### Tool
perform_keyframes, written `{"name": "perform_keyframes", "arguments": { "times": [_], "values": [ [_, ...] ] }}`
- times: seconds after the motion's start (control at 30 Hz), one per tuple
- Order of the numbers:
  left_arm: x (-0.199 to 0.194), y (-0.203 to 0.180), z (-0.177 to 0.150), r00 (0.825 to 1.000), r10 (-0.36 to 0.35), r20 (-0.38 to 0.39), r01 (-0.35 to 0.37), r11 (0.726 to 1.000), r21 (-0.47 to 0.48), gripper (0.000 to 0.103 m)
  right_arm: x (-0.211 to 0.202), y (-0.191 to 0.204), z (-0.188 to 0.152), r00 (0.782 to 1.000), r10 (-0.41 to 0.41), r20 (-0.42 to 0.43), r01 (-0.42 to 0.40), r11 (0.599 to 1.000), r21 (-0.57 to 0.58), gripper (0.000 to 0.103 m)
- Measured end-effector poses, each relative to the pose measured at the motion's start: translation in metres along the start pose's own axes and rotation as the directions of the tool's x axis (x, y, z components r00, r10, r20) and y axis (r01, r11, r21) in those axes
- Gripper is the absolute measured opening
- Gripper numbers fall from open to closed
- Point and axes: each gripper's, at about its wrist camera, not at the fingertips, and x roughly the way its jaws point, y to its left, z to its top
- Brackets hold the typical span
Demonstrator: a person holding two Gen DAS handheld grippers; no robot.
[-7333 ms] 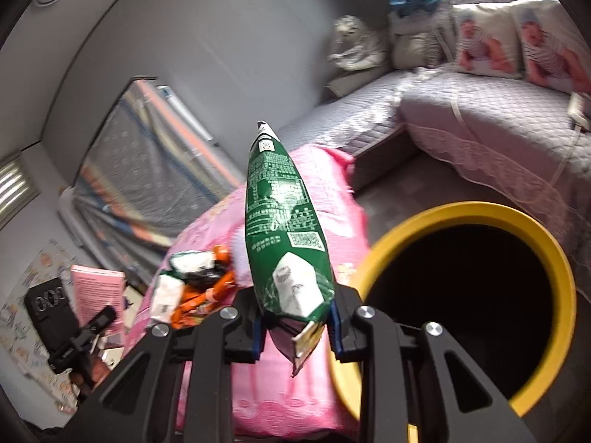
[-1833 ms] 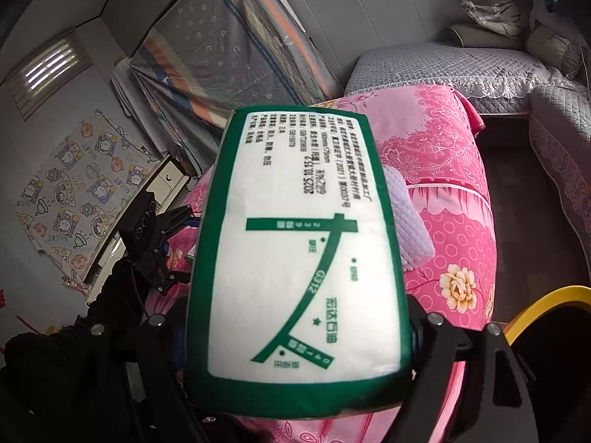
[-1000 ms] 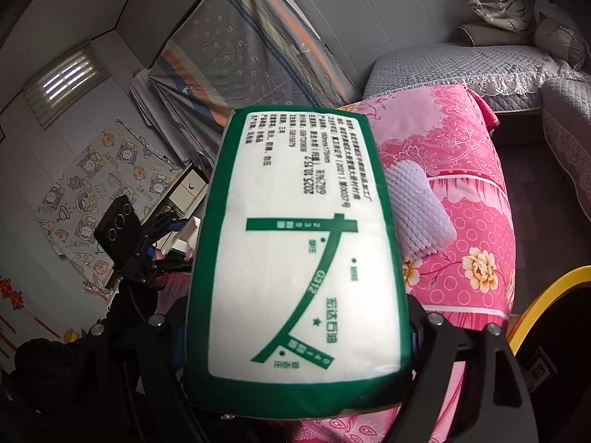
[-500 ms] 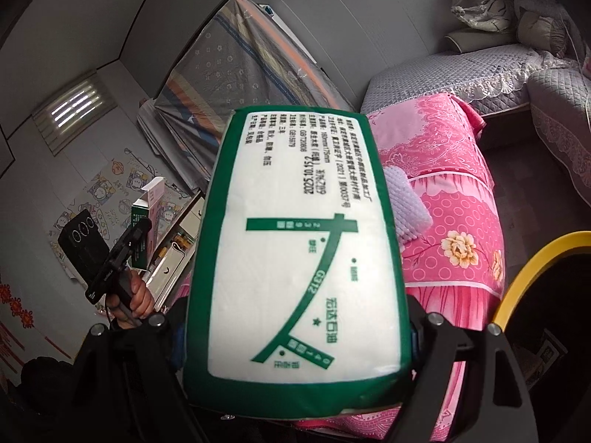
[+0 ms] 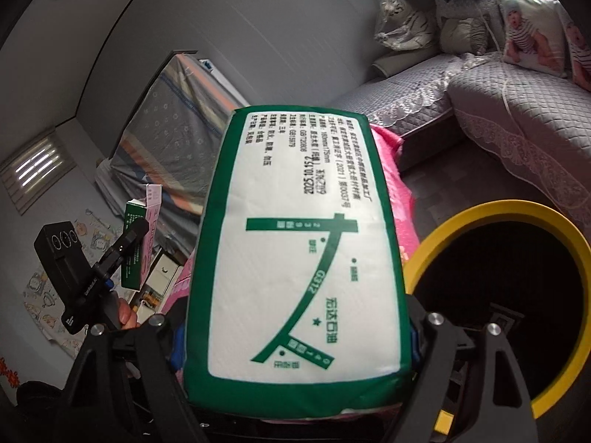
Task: Collect trash
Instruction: 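Carry the tissue pack over the bin and open the right tool while the left carries the box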
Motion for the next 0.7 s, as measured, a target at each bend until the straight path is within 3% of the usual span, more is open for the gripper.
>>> {"name": "perform_keyframes", "arguments": {
  "times": [0.13, 0.33, 0.53, 0.63, 0.7],
  "values": [
    [0.023, -0.028, 0.0, 0.998, -0.05, -0.032, 0.05, 0.999, 0.009, 0.066, -0.015, -0.033, -0.002, 0.993, -0.108, 0.045, 0.106, 0.993, 0.056, 0.079],
    [0.046, -0.065, 0.0, 0.995, -0.087, -0.054, 0.09, 0.995, 0.051, 0.066, -0.023, -0.071, -0.01, 0.965, -0.253, 0.07, 0.245, 0.963, 0.109, 0.079],
    [0.077, -0.088, -0.004, 0.988, -0.124, -0.094, 0.13, 0.99, 0.06, 0.066, -0.016, -0.099, -0.021, 0.918, -0.394, 0.047, 0.385, 0.913, 0.136, 0.079],
    [0.093, -0.1, -0.006, 0.984, -0.14, -0.112, 0.149, 0.986, 0.074, 0.066, -0.008, -0.106, -0.026, 0.869, -0.494, 0.027, 0.488, 0.865, 0.117, 0.079],
    [0.105, -0.106, -0.008, 0.979, -0.157, -0.128, 0.167, 0.983, 0.073, 0.066, -0.002, -0.108, -0.026, 0.858, -0.514, 0.019, 0.51, 0.854, 0.101, 0.079]
  ]
}}
